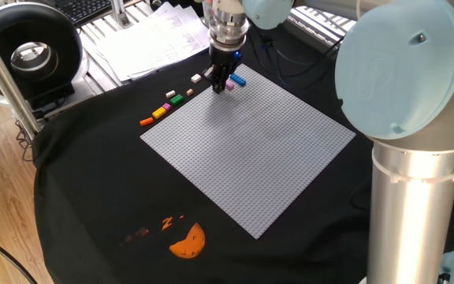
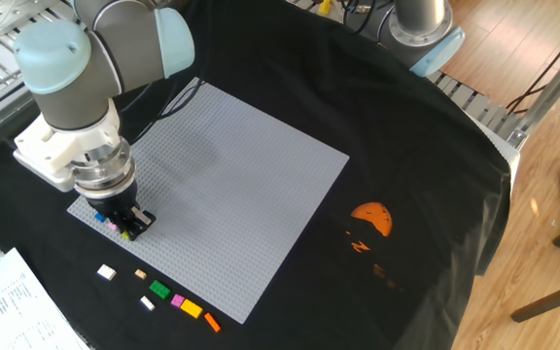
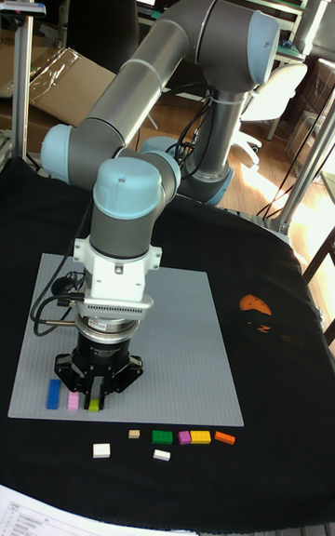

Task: Build with small Lego blocks

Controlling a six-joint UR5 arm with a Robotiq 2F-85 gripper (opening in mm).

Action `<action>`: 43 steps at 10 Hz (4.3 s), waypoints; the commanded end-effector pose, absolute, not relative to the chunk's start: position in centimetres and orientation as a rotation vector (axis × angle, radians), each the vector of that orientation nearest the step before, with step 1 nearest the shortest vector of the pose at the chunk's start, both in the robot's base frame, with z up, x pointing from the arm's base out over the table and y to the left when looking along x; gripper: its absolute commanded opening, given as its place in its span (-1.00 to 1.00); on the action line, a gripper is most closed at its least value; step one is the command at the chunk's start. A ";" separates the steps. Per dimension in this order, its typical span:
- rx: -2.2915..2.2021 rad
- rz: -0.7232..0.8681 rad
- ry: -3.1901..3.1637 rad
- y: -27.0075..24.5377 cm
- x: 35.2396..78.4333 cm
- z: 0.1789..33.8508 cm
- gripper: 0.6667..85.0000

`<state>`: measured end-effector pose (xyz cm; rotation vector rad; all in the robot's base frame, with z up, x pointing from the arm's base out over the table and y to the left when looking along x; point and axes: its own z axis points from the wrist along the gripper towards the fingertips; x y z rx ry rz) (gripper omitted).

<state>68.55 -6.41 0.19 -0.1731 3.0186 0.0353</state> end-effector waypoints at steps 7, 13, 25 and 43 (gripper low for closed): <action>-0.198 0.042 3.005 -6.7 68.7 0.7 -0.03; -0.238 0.083 2.974 -6.1 69.3 0.0 0.49; -0.286 0.149 2.939 -6.1 69.5 -0.2 0.59; -0.117 0.069 3.000 -6.4 69.4 0.0 -0.97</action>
